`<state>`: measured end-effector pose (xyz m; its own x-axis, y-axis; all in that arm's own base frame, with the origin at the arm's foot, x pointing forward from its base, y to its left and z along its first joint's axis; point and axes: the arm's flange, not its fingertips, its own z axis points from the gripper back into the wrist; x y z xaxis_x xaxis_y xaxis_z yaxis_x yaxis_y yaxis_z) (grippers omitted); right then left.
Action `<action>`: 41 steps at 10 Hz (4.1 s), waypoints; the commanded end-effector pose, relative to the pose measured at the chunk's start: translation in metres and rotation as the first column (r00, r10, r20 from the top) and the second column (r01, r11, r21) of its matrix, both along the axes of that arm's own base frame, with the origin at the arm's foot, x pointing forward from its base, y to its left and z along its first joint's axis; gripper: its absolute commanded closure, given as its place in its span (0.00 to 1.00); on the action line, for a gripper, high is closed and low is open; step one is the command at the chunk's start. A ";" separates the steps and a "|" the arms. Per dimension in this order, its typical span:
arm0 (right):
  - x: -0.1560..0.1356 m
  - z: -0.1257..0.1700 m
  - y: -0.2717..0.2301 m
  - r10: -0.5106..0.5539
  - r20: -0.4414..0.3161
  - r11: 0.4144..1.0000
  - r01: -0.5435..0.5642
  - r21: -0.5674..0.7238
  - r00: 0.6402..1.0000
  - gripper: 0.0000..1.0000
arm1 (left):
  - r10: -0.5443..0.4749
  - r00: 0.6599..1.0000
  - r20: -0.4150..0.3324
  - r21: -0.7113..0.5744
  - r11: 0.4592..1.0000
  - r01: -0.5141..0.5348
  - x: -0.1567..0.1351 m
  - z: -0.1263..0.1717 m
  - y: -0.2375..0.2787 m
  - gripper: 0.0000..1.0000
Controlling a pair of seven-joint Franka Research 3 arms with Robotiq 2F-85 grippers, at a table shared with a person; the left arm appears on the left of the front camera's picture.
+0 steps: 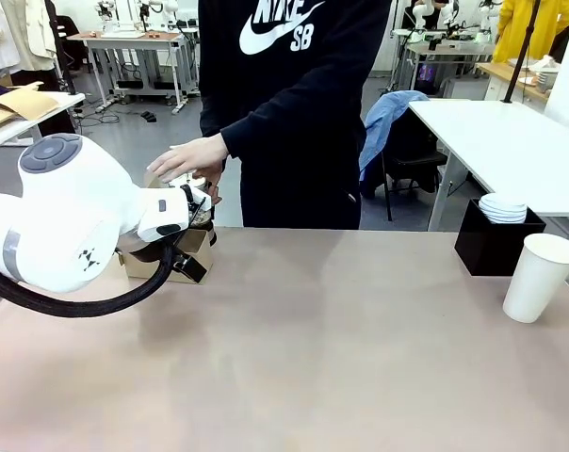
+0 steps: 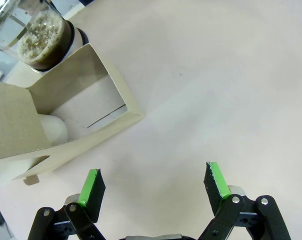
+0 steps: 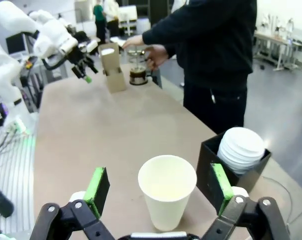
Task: Pour a drink into a cup and package it in a carrier.
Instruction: Pick up the 600 ml Paper Cup and place it in the middle top area of the table.
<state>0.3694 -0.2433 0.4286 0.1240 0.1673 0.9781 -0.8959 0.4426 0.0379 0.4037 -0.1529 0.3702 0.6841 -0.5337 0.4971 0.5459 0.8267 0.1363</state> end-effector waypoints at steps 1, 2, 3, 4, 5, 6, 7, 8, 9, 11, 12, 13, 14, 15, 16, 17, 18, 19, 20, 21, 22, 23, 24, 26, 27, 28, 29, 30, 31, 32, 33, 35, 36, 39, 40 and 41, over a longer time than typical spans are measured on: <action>-0.008 0.036 0.004 -0.020 0.010 0.998 0.021 -0.060 1.000 0.00 | 0.000 1.000 0.000 -0.002 1.000 0.000 0.000 0.000 0.001 0.00; -0.008 0.036 0.004 -0.020 0.010 0.998 0.021 -0.060 1.000 0.00 | 0.000 1.000 0.000 -0.002 1.000 0.000 0.000 0.000 0.001 0.00; -0.008 0.036 0.004 -0.020 0.010 0.998 0.021 -0.060 1.000 0.00 | 0.000 1.000 0.000 -0.002 1.000 0.000 0.000 0.000 0.001 0.00; -0.008 0.036 0.004 -0.020 0.010 0.998 0.021 -0.060 1.000 0.00 | 0.000 1.000 0.000 -0.002 1.000 0.000 0.000 0.000 0.001 0.00; -0.003 0.026 0.001 -0.013 0.016 0.998 0.014 -0.067 1.000 0.00 | 0.000 1.000 0.000 -0.002 1.000 0.000 0.000 0.000 0.001 0.00; 0.009 0.004 -0.003 -0.010 0.057 1.000 0.010 0.006 0.998 0.00 | 0.000 1.000 0.000 -0.002 1.000 0.000 0.000 0.000 0.001 0.00; 0.017 -0.021 -0.005 -0.020 0.092 0.999 0.017 0.039 0.996 0.00 | 0.000 1.000 0.000 -0.002 1.000 0.000 0.000 0.000 0.001 0.00; 0.023 -0.045 -0.007 -0.013 0.124 0.997 0.003 0.082 0.992 0.00 | 0.000 1.000 0.000 -0.002 1.000 0.000 0.000 0.000 0.001 0.00; 0.028 -0.070 -0.011 -0.018 0.154 0.994 0.002 0.105 0.988 0.00 | 0.000 1.000 0.000 -0.002 1.000 0.000 0.000 0.000 0.001 0.00; 0.030 -0.108 -0.015 0.008 0.169 0.991 -0.031 0.132 0.986 0.00 | 0.000 1.000 0.000 -0.002 1.000 0.000 0.000 0.000 0.001 0.00; 0.031 -0.130 -0.015 0.014 0.184 0.989 -0.041 0.145 0.983 0.00 | 0.000 1.000 0.000 -0.002 1.000 0.000 0.000 0.000 0.001 0.00; 0.032 -0.140 -0.013 0.032 0.163 0.987 -0.057 0.149 0.986 0.00 | 0.000 1.000 0.000 -0.002 1.000 0.000 0.000 0.000 0.001 0.00; 0.034 -0.149 -0.010 0.024 0.144 0.989 -0.045 0.139 0.989 0.00 | 0.000 1.000 0.000 -0.002 1.000 0.000 0.000 0.000 0.001 0.00; 0.037 -0.155 -0.004 0.036 0.134 0.988 -0.055 0.144 0.990 0.00 | 0.000 1.000 0.000 -0.002 1.000 0.000 0.000 0.000 0.001 0.00; 0.039 -0.159 0.001 0.035 0.134 0.987 -0.056 0.154 0.990 0.00 | 0.000 1.000 0.000 -0.002 1.000 0.000 0.000 0.000 0.001 0.00; 0.041 -0.160 0.008 0.033 0.133 0.984 -0.056 0.169 0.991 0.00 | 0.000 1.000 0.000 -0.002 1.000 0.000 0.000 0.000 0.001 0.00; 0.043 -0.163 0.014 0.026 0.127 0.984 -0.048 0.174 0.992 0.00 | 0.000 1.000 0.000 -0.002 1.000 0.000 0.000 0.000 0.001 0.00; 0.046 -0.168 0.021 0.052 0.108 0.977 -0.073 0.201 0.993 0.00 | 0.000 1.000 0.000 -0.002 1.000 0.000 0.000 0.000 0.001 0.00; 0.047 -0.171 0.028 0.058 0.093 0.978 -0.075 0.195 0.994 0.00 | 0.000 1.000 0.000 -0.002 1.000 0.000 0.000 0.000 0.001 0.00; 0.050 -0.177 0.033 0.056 0.080 0.979 -0.070 0.194 0.995 0.00 | 0.000 1.000 0.000 -0.002 1.000 0.000 0.000 0.000 0.001 0.00; 0.053 -0.182 0.038 0.058 0.071 0.978 -0.071 0.196 0.996 0.00 | 0.000 1.000 0.000 -0.002 1.000 0.000 0.000 0.000 0.001 0.00; 0.056 -0.187 0.042 0.056 0.064 0.976 -0.068 0.205 0.996 0.00 | 0.000 1.000 0.000 -0.002 1.000 0.000 0.000 0.000 0.001 0.00; 0.061 -0.192 0.048 0.066 0.057 0.975 -0.076 0.207 0.996 0.00 | 0.000 1.000 0.000 -0.002 1.000 0.000 0.000 0.000 0.001 0.00; 0.072 -0.198 0.064 0.086 0.042 0.975 -0.093 0.204 0.995 0.00 | 0.000 1.000 0.000 -0.002 1.000 0.000 0.000 0.000 0.001 0.00; 0.078 -0.201 0.072 0.094 0.035 0.975 -0.099 0.197 0.995 0.00 | 0.000 1.000 0.000 -0.002 1.000 0.000 0.000 0.000 0.001 0.00; 0.084 -0.202 0.078 0.102 0.026 0.974 -0.105 0.200 0.994 0.00 | 0.000 1.000 0.000 -0.002 1.000 0.000 0.000 0.000 0.001 0.00; 0.088 -0.203 0.083 0.115 0.014 0.972 -0.115 0.206 0.993 0.00 | 0.000 1.000 0.000 -0.002 1.000 0.000 0.000 0.000 0.001 0.00; 0.093 -0.204 0.085 0.124 0.010 0.970 -0.124 0.207 0.992 0.00 | 0.000 1.000 0.000 -0.002 1.000 0.000 0.000 0.000 0.001 0.00; 0.092 -0.206 0.085 0.129 0.000 0.970 -0.127 0.207 0.992 0.18 | 0.000 1.000 0.000 -0.002 1.000 0.000 0.000 0.000 0.001 0.00; 0.091 -0.204 0.076 0.154 -0.077 0.956 -0.129 0.263 0.985 0.09 | 0.000 1.000 0.000 -0.002 1.000 0.000 0.000 0.000 0.001 0.00; 0.084 -0.208 0.087 0.145 0.030 0.969 -0.149 0.199 0.989 0.09 | 0.000 1.000 0.000 -0.002 1.000 0.000 0.000 0.000 0.001 0.00; 0.084 -0.208 0.087 0.145 0.030 0.969 -0.149 0.199 0.989 0.09 | 0.000 1.000 0.000 -0.002 1.000 0.000 0.000 0.000 0.001 0.00; 0.084 -0.208 0.087 0.145 0.030 0.969 -0.149 0.199 0.989 0.09 | 0.000 1.000 0.000 -0.002 1.000 0.000 0.000 0.000 0.001 0.00; 0.061 -0.147 0.117 0.055 0.035 0.979 -0.061 0.195 0.998 0.09 | 0.000 1.000 0.000 -0.002 1.000 0.000 0.000 0.000 0.001 0.00; 0.057 -0.122 0.131 0.014 0.038 0.980 -0.021 0.197 0.999 0.09 | 0.000 1.000 0.000 -0.002 1.000 0.000 0.000 0.000 0.001 0.00; 0.054 -0.097 0.151 -0.007 0.051 0.979 -0.004 0.201 0.999 0.09 | 0.000 1.000 0.000 -0.002 1.000 0.000 0.000 0.000 0.001 0.00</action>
<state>0.4281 -0.1213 0.2991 0.0613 -0.0433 0.9972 -0.9267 0.3687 0.0730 0.4034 -0.1532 0.3704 0.6833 -0.5346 0.4973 0.5465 0.8261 0.1373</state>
